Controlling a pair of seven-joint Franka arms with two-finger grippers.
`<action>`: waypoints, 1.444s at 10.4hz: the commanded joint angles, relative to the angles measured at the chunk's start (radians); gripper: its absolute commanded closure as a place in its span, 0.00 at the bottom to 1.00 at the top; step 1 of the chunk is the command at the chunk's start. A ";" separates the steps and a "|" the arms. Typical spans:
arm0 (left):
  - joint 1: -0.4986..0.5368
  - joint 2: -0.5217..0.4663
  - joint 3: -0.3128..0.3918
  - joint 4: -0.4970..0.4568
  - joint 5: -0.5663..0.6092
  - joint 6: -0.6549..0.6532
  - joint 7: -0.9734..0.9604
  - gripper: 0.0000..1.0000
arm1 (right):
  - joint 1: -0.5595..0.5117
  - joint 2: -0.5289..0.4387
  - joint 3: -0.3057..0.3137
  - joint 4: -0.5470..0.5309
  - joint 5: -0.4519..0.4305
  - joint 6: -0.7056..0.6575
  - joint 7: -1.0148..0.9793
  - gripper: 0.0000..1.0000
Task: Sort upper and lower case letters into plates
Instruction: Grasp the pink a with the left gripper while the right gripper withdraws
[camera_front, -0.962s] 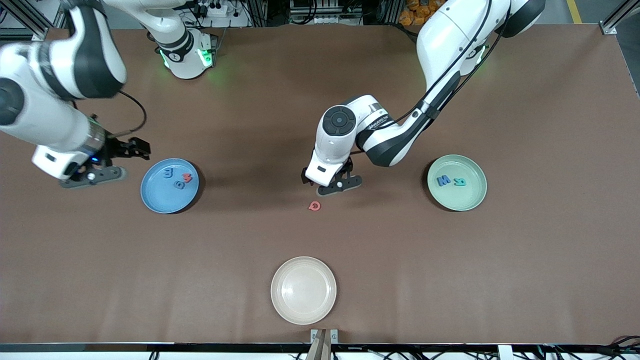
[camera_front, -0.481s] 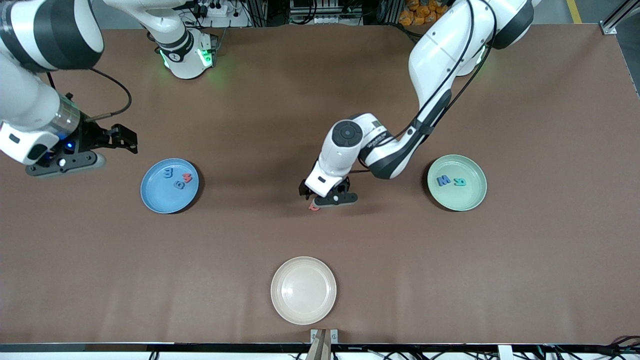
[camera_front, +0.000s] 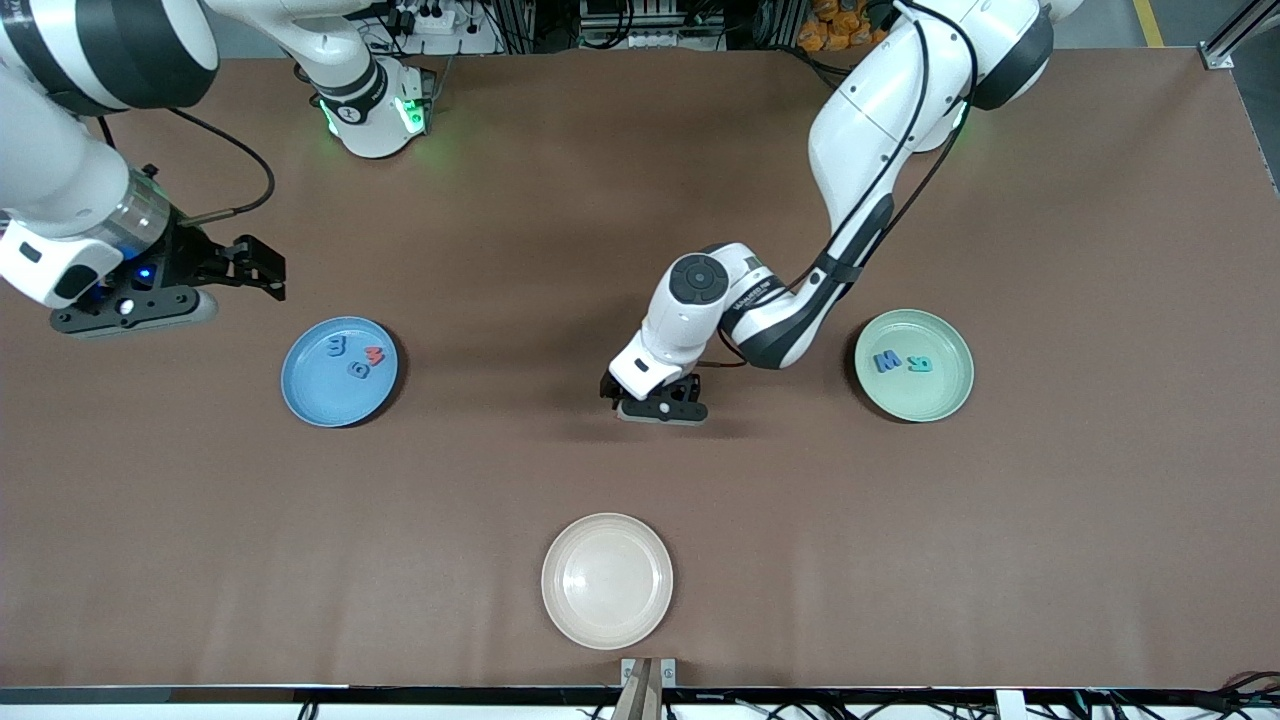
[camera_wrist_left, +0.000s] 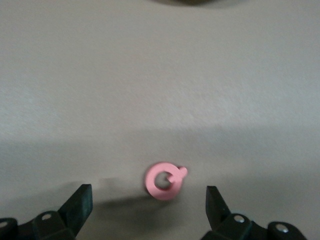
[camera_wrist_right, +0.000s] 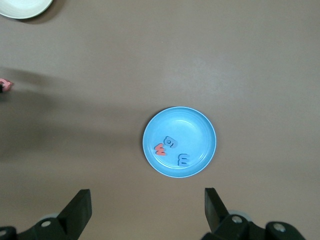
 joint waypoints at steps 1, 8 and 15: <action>-0.092 0.040 0.082 0.055 0.016 0.006 0.006 0.00 | 0.002 -0.002 0.000 0.014 0.014 -0.017 0.019 0.00; -0.187 0.079 0.200 0.104 0.016 0.035 0.052 0.00 | -0.002 -0.011 -0.009 0.143 0.011 -0.156 0.005 0.00; -0.189 0.079 0.199 0.099 0.007 0.034 0.019 0.37 | -0.004 -0.029 -0.036 0.178 0.015 -0.202 0.020 0.00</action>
